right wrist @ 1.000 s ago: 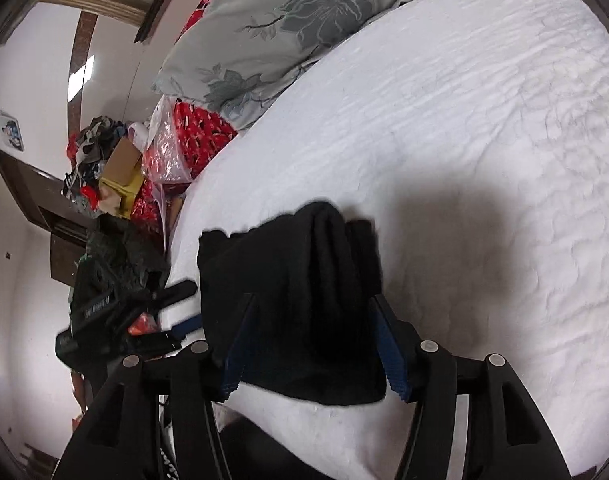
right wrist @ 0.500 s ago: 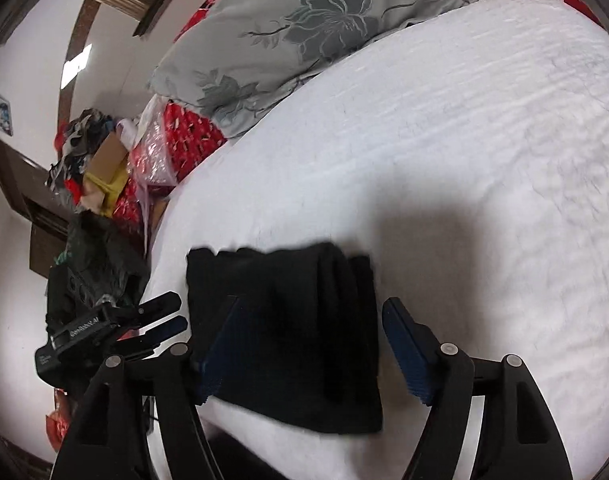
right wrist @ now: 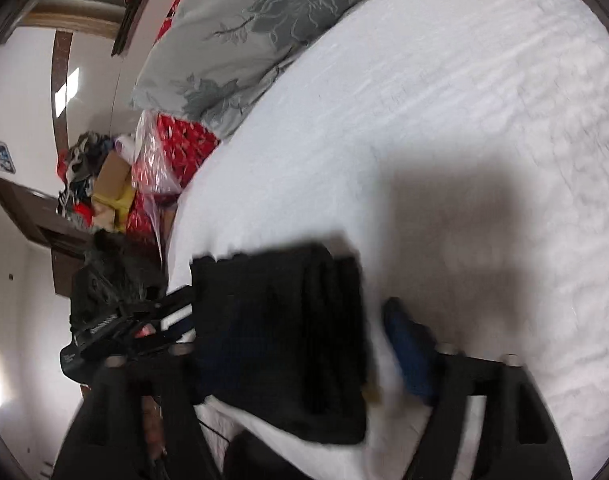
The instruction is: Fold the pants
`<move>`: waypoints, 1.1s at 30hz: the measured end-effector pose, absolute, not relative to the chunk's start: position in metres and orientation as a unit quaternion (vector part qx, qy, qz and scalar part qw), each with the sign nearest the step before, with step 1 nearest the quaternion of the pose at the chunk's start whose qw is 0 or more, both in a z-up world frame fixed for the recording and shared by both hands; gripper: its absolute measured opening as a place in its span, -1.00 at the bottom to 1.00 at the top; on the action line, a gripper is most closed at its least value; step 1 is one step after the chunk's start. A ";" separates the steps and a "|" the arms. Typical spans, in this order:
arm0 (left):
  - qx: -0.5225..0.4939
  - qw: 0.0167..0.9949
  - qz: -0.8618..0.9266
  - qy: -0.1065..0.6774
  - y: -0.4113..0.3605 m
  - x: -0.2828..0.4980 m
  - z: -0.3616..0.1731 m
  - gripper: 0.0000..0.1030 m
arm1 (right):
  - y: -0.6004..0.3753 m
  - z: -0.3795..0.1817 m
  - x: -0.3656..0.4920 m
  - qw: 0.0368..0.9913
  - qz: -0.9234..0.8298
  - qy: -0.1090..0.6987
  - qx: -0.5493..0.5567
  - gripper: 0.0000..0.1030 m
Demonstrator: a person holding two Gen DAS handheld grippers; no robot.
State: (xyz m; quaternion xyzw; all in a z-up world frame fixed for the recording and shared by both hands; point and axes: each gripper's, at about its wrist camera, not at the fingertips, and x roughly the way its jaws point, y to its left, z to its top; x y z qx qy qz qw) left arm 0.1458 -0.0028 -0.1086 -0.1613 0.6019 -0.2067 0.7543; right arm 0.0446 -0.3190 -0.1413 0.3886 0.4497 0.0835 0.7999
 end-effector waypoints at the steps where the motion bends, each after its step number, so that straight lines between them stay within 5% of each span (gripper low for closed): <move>1: -0.155 0.753 -0.205 0.606 -0.002 0.142 -0.115 0.27 | -0.317 -0.144 0.043 0.800 0.088 0.454 0.382 0.51; 6: -0.150 0.748 -0.222 0.608 -0.009 0.138 -0.130 0.71 | -0.300 -0.157 0.041 0.809 0.108 0.453 0.359 0.55; 9: -0.100 0.758 -0.235 0.600 -0.033 0.136 -0.128 0.75 | -0.287 -0.156 0.049 0.807 0.129 0.453 0.356 0.54; 10: -0.090 0.760 -0.237 0.598 -0.038 0.135 -0.129 0.70 | -0.281 -0.156 0.052 0.808 0.137 0.458 0.345 0.50; 11: -0.090 0.762 -0.241 0.594 -0.039 0.133 -0.127 0.34 | -0.275 -0.155 0.056 0.812 0.138 0.464 0.327 0.43; 14: -0.129 0.751 -0.250 0.598 -0.030 0.133 -0.124 -0.28 | -0.275 -0.154 0.057 0.812 0.122 0.471 0.323 -0.24; 16: -0.159 0.737 -0.259 0.603 -0.020 0.132 -0.125 -0.44 | -0.286 -0.159 0.050 0.797 0.121 0.463 0.370 -0.35; 33: -0.205 0.781 -0.224 0.546 0.041 0.183 -0.064 -0.50 | -0.241 -0.105 0.108 0.796 0.179 0.428 0.389 -0.40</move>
